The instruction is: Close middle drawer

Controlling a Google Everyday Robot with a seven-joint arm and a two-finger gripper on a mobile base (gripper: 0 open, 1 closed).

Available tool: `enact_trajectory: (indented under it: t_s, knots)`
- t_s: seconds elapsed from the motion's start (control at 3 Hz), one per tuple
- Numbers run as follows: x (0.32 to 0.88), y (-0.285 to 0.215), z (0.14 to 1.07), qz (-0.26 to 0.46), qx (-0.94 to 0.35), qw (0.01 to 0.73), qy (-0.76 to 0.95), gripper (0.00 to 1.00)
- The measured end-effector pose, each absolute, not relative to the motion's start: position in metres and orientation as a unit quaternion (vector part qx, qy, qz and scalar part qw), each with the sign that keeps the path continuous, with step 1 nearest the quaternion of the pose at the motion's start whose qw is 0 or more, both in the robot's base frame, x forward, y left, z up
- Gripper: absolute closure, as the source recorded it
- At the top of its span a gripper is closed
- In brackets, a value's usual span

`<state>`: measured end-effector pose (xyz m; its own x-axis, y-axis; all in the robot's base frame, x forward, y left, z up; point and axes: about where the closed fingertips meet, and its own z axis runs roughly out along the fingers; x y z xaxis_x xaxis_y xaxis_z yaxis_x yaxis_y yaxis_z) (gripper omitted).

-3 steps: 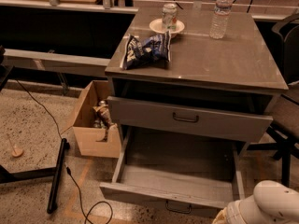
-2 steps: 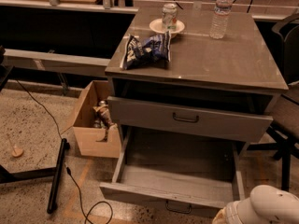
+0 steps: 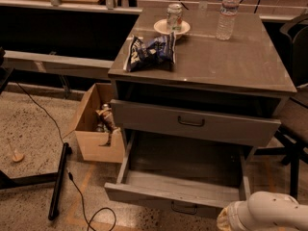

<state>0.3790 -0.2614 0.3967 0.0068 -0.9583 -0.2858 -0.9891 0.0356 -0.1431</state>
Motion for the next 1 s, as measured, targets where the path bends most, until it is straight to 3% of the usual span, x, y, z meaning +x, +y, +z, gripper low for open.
enact_trajectory:
  t_s: [1.0]
  knots:
    - [0.438, -0.263, 0.394, -0.021, -0.653, 0.21, 0.728, 1.0]
